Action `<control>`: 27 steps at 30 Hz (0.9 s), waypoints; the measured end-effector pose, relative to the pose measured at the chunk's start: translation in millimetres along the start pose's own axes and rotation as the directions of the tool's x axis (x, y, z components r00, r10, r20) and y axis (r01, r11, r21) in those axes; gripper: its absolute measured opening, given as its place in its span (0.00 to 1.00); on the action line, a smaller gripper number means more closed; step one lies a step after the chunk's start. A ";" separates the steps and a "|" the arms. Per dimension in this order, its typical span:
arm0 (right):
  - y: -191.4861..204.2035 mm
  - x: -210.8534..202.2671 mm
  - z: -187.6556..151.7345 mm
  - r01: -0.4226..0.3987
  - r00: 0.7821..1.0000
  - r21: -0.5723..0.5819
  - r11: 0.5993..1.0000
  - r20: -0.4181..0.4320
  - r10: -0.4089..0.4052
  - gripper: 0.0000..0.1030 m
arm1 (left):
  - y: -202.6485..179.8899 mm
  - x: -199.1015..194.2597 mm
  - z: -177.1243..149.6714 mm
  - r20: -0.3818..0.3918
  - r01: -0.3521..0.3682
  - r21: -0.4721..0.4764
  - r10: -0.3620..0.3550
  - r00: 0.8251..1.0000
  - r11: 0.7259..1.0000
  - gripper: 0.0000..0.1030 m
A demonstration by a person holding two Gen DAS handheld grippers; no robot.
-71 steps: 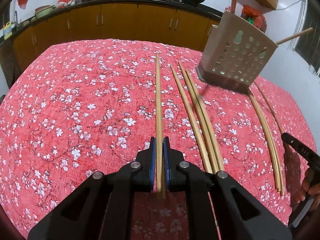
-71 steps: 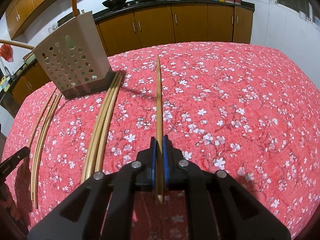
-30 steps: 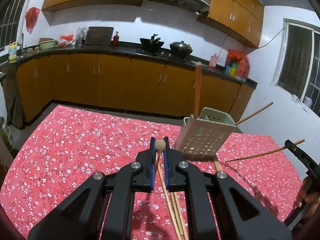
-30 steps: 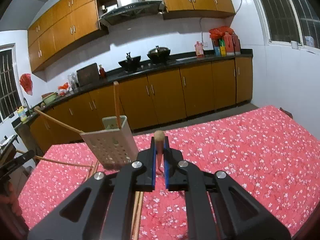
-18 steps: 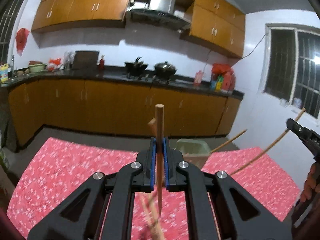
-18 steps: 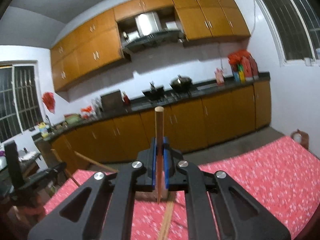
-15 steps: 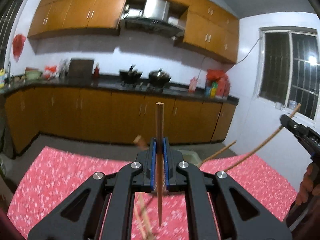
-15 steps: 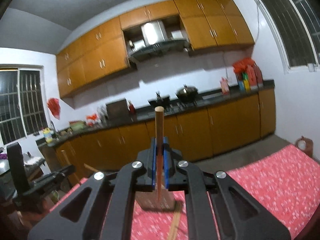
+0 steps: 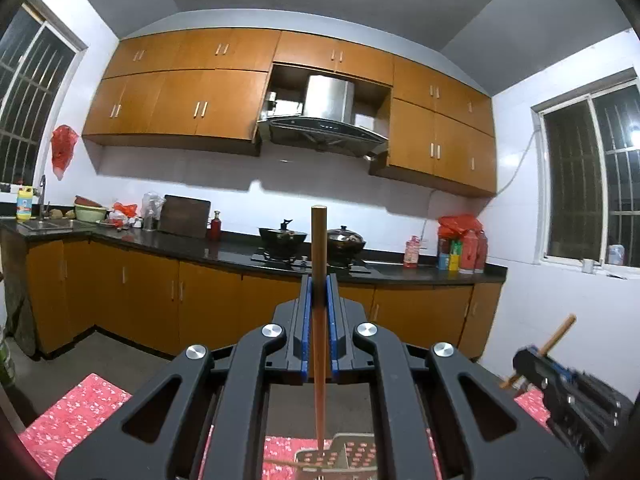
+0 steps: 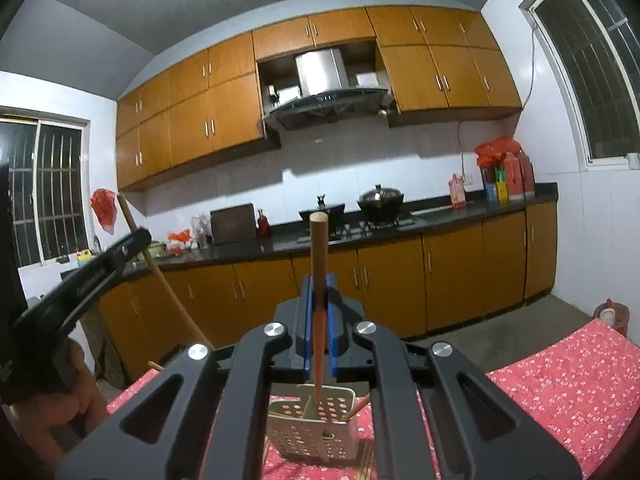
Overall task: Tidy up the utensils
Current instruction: 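Drop the chopsticks into the holder by opening both tools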
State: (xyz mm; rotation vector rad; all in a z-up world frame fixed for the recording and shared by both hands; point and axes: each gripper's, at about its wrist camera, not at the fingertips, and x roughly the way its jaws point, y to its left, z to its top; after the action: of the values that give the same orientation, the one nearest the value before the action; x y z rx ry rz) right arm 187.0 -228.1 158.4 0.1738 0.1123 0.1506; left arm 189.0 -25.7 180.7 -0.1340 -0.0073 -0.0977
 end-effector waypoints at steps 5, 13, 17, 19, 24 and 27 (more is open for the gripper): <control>-3.4 25.7 -15.2 0.008 0.998 -0.003 1.000 -0.060 -0.008 0.07 | 7.7 23.2 -26.4 -0.052 -0.004 -0.046 0.001 0.999 0.999 0.07; -4.1 45.2 -32.8 -0.013 0.991 0.018 1.000 -0.134 0.015 0.10 | 20.2 32.2 -51.5 -0.182 0.039 -0.093 -0.055 0.982 0.995 0.10; -0.4 42.5 -31.5 -0.018 0.992 0.017 1.000 -0.126 0.020 0.10 | 21.3 22.7 -44.9 -0.163 0.046 -0.082 -0.059 0.985 0.996 0.36; 1.6 37.8 -29.6 -0.023 0.993 0.014 1.000 -0.117 0.024 0.11 | 21.7 18.0 -41.8 -0.159 0.056 -0.084 -0.069 0.985 0.995 0.36; 2.6 10.2 -21.2 -0.042 0.997 0.010 0.999 -0.068 0.043 0.12 | 27.4 1.3 -31.9 -0.129 0.068 -0.105 -0.081 0.988 0.992 0.36; -1.5 -17.4 -22.6 -0.053 0.997 0.004 0.999 -0.051 0.053 0.13 | 37.0 -17.8 -27.3 -0.107 0.073 -0.136 -0.088 0.990 0.988 0.36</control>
State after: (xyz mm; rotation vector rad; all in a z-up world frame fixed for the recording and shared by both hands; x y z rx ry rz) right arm 167.3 -228.6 137.7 0.1757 0.1592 0.2075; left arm 174.9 8.9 148.5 -0.2606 0.1064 -0.1864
